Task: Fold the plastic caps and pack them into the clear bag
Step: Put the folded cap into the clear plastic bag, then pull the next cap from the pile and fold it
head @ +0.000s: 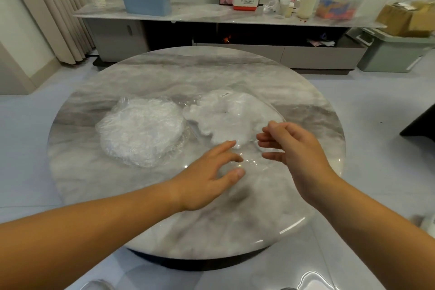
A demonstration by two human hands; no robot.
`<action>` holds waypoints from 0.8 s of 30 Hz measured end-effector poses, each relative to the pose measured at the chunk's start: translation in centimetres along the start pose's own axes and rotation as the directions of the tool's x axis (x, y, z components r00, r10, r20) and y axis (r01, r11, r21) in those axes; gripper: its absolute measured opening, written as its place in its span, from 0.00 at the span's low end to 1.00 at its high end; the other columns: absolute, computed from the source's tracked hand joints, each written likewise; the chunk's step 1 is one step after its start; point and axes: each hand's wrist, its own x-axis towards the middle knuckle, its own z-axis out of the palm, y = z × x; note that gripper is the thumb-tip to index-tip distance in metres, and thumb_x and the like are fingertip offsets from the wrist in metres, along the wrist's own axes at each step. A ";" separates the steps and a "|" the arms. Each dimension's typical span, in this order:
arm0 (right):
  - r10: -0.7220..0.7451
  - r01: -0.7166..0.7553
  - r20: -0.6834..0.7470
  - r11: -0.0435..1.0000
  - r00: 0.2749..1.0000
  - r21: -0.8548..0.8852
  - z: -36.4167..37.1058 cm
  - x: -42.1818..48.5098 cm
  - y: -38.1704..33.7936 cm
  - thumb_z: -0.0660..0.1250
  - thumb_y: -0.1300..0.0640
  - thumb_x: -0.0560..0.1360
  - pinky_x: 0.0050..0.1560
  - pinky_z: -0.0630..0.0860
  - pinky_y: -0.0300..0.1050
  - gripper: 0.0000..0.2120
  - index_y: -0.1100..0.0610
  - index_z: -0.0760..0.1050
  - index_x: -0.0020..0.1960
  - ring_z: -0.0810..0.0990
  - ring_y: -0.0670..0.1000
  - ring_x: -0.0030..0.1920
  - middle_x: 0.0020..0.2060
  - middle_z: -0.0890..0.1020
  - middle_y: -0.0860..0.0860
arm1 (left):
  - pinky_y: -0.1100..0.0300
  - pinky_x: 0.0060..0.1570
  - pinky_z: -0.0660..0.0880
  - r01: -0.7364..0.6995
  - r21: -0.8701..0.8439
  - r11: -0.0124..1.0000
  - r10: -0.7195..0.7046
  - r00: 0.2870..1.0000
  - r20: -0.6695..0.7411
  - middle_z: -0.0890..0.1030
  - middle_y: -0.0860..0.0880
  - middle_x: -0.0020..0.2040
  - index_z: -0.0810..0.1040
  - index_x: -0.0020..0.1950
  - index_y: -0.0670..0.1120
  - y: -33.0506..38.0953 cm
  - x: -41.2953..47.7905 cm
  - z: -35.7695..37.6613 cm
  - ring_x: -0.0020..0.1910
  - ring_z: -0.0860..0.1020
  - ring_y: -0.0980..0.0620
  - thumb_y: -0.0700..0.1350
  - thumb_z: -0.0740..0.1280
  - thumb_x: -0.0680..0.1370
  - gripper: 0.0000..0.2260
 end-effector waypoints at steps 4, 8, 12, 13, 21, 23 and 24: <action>-0.126 0.153 0.147 0.970 0.981 -0.189 2.8 -0.6 0.1 0.65 0.52 0.81 0.52 0.81 0.44 0.08 0.53 0.82 0.49 0.84 0.46 0.50 0.46 0.86 0.46 | 0.63 0.63 0.66 0.084 -0.045 0.995 -0.094 0.954 -0.286 0.72 0.59 0.66 0.75 0.57 0.54 -0.9 -1.4 -2.5 0.66 0.70 0.61 0.62 0.56 0.81 0.16; -0.239 0.474 0.454 0.709 0.858 -0.522 5.6 -1.5 1.5 0.60 0.41 0.80 0.59 0.72 0.31 0.14 0.45 0.80 0.57 0.76 0.36 0.59 0.56 0.81 0.36 | 0.53 0.75 0.58 0.358 0.280 0.890 -0.240 0.893 -0.380 0.67 0.50 0.75 0.78 0.62 0.54 -5.2 -3.6 -5.5 0.77 0.61 0.48 0.59 0.54 0.83 0.18; -0.149 0.732 0.732 0.324 0.665 -0.599 8.9 -1.6 3.8 0.48 0.34 0.79 0.77 0.51 0.40 0.30 0.49 0.76 0.68 0.56 0.49 0.80 0.75 0.69 0.48 | 0.53 0.79 0.41 0.466 0.437 0.770 -0.355 0.881 -0.314 0.51 0.47 0.83 0.74 0.72 0.53 -8.7 -6.0 -7.0 0.81 0.45 0.50 0.62 0.48 0.83 0.25; -0.115 0.743 0.742 0.246 0.660 -0.623 9.4 -1.3 4.3 0.45 0.33 0.79 0.78 0.47 0.44 0.33 0.51 0.75 0.70 0.52 0.53 0.82 0.78 0.66 0.51 | 0.52 0.79 0.42 0.462 0.448 0.765 -0.355 0.884 -0.305 0.53 0.47 0.82 0.74 0.71 0.52 -9.2 -6.3 -7.2 0.81 0.47 0.50 0.62 0.47 0.83 0.26; -0.063 0.635 0.636 -0.044 0.769 -0.772 9.6 1.3 6.8 0.31 0.32 0.80 0.77 0.58 0.67 0.44 0.56 0.78 0.62 0.64 0.66 0.77 0.71 0.74 0.60 | 0.54 0.76 0.59 0.360 0.343 0.868 -0.243 0.909 -0.339 0.67 0.51 0.77 0.66 0.78 0.48 -10.2 -7.4 -8.9 0.75 0.65 0.52 0.59 0.54 0.84 0.25; -0.087 0.579 0.586 -0.087 0.806 -0.810 8.9 1.7 7.3 0.40 0.35 0.82 0.73 0.65 0.68 0.38 0.59 0.81 0.56 0.71 0.67 0.72 0.63 0.80 0.63 | 0.51 0.77 0.57 0.334 0.319 0.887 -0.230 0.918 -0.323 0.64 0.53 0.78 0.63 0.79 0.50 -9.9 -7.6 -9.2 0.76 0.63 0.55 0.57 0.56 0.84 0.25; -0.091 0.550 0.559 -0.107 0.824 -0.829 8.4 1.9 7.5 0.41 0.35 0.82 0.72 0.67 0.68 0.38 0.60 0.82 0.53 0.73 0.67 0.71 0.61 0.81 0.63 | 0.51 0.78 0.55 0.319 0.312 0.895 -0.219 0.923 -0.317 0.63 0.54 0.78 0.63 0.79 0.50 -9.8 -7.8 -9.3 0.76 0.62 0.56 0.57 0.56 0.84 0.25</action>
